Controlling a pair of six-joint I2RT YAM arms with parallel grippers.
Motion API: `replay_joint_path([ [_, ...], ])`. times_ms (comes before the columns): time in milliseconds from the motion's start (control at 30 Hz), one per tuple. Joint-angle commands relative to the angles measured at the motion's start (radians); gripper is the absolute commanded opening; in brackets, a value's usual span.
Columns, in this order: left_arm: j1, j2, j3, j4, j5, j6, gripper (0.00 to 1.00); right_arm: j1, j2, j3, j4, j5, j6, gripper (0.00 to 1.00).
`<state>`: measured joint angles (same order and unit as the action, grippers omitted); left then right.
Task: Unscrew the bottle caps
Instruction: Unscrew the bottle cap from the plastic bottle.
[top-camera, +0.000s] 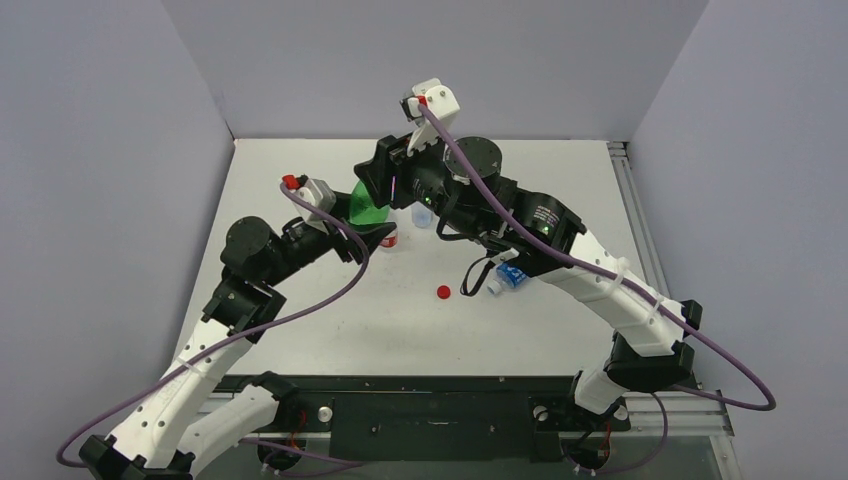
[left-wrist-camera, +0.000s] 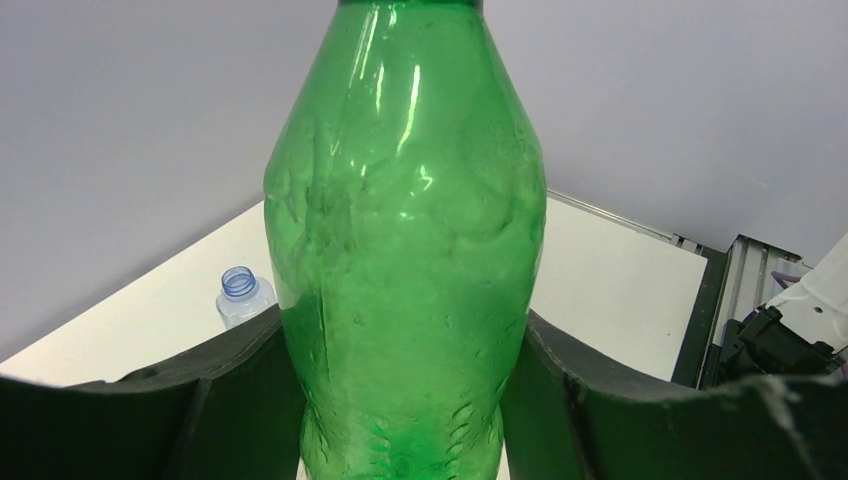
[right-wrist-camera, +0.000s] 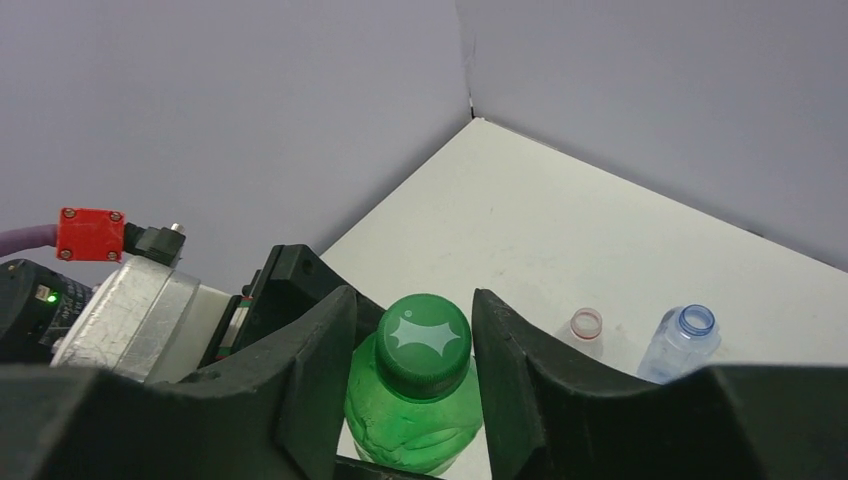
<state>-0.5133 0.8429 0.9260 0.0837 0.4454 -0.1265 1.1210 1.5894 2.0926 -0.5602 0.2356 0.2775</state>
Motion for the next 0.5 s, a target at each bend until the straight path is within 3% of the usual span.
replay_joint_path([
  [0,-0.001,-0.001,-0.002,0.03,0.012,-0.004,0.0,0.008,-0.004,0.0,0.071,-0.027,0.015,0.37],
  [200,-0.002,0.0,-0.003,0.038,0.024,-0.016,0.0,-0.003,-0.002,-0.012,0.08,-0.065,0.029,0.21],
  [467,-0.006,-0.001,0.003,0.042,0.048,-0.027,0.0,-0.041,0.003,-0.025,0.069,-0.09,0.041,0.25],
])
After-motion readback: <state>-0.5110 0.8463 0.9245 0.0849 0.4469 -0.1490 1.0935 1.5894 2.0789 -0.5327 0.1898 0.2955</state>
